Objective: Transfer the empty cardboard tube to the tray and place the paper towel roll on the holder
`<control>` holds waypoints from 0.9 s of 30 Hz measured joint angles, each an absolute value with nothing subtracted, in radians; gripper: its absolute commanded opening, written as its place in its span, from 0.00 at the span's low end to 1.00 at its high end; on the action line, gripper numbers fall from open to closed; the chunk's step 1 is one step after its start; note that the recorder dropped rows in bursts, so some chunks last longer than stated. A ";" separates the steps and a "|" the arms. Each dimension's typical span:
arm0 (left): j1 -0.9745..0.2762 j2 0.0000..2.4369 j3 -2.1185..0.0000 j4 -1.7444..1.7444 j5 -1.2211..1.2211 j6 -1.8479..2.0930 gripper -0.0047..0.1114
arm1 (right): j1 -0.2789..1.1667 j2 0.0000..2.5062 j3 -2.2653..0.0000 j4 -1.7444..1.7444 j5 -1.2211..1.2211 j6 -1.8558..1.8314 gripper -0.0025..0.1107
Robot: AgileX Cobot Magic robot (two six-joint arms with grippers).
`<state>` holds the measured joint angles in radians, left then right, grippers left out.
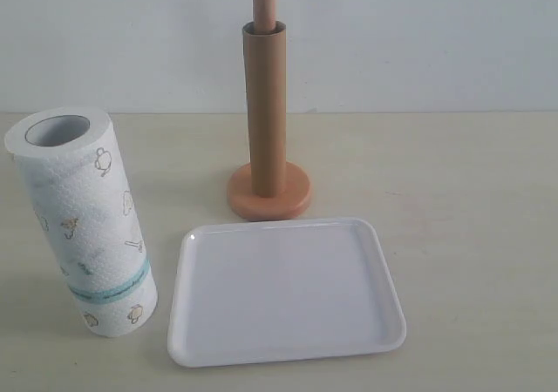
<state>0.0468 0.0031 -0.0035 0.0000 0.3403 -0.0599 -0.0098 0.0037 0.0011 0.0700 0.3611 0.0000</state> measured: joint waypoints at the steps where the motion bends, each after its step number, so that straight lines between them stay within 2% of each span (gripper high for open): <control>1: 0.047 0.003 -0.004 0.000 0.340 -0.060 0.08 | -0.010 0.004 0.001 0.070 0.361 0.000 0.05; 11: 0.047 0.003 -0.004 0.000 0.340 -0.060 0.08 | -0.010 0.004 0.001 0.070 0.288 0.000 0.05; 20: 0.047 0.003 -0.004 0.000 0.340 -0.060 0.08 | -0.010 0.004 0.001 0.070 -0.103 0.000 0.05; 27: 0.047 0.003 -0.004 0.000 0.340 -0.060 0.08 | -0.010 0.004 0.001 0.070 -0.274 -0.009 0.05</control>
<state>0.0468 0.0031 -0.0035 0.0000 0.3403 -0.0599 -0.0098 0.0037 0.0011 0.0700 -0.2736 -0.0093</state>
